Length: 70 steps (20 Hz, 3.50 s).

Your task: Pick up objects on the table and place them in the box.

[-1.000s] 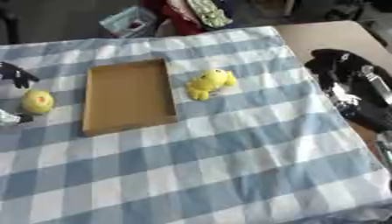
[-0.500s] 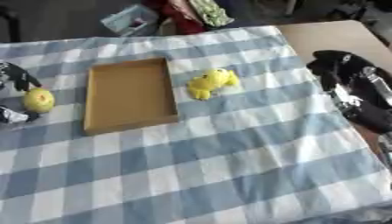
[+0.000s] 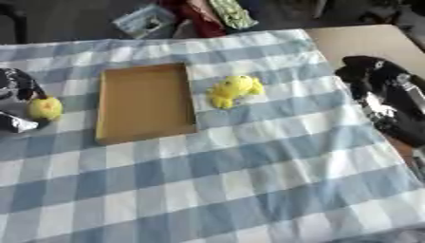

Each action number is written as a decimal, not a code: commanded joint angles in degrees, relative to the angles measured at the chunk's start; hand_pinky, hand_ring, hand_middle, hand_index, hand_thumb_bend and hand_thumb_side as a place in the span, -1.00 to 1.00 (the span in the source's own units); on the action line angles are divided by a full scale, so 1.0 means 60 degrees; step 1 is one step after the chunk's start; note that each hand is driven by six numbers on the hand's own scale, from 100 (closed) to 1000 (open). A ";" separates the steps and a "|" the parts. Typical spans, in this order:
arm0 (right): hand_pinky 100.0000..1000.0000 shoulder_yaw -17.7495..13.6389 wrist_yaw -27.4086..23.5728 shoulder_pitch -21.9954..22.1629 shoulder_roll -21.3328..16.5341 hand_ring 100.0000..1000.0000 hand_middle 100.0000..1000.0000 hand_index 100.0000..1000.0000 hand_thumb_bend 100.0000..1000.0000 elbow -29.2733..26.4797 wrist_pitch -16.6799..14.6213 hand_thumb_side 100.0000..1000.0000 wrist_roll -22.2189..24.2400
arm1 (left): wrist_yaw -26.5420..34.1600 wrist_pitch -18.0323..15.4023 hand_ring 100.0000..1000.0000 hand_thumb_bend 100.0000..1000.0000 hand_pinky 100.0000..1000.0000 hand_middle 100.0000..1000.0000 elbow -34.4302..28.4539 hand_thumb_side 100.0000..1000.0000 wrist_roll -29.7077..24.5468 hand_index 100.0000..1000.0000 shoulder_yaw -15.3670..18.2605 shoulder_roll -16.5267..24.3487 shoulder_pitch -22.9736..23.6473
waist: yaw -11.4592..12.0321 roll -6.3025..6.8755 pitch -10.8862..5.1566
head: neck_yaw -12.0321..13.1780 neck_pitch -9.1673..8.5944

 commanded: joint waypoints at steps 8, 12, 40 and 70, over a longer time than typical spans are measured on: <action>0.63 -0.0054 -0.0057 -0.0135 -0.0143 0.60 0.33 0.68 -1.00 -0.0049 -0.0050 0.11 0.0053 | -0.0075 0.0098 -0.57 -0.62 -0.10 -0.67 -0.0009 -0.65 0.0831 -0.08 0.0065 0.0201 -0.0149 | 0.0029 -0.0061 -0.0118 | -0.0050 -0.0095; 0.63 -0.0056 -0.0057 -0.0135 -0.0139 0.60 0.33 0.68 -1.00 -0.0039 -0.0054 0.12 0.0064 | 0.0107 0.0137 -0.60 -0.82 -0.11 -0.73 -0.0182 -0.72 0.1433 -0.13 0.0067 0.0226 -0.0148 | 0.0020 -0.0057 -0.0125 | -0.0074 -0.0101; 0.63 0.0302 -0.0208 -0.0163 -0.0008 0.58 0.30 0.66 -1.00 0.0061 -0.0081 0.16 0.0617 | 0.2411 -0.1299 -0.50 -0.76 -0.05 -0.68 -0.2682 -0.77 -0.0213 -0.09 -0.1321 -0.0291 -0.1049 | -0.0348 -0.0004 -0.0141 | 0.0130 -0.0102; 0.63 0.0267 -0.0132 -0.0366 -0.0243 0.58 0.28 0.64 -1.00 0.0226 -0.0169 0.10 0.0702 | 0.2983 -0.0826 -0.08 -0.38 0.26 -0.09 -0.2396 -0.78 -0.1413 0.42 -0.1004 -0.0483 -0.0818 | -0.0238 -0.0064 -0.0107 | -0.0027 -0.0215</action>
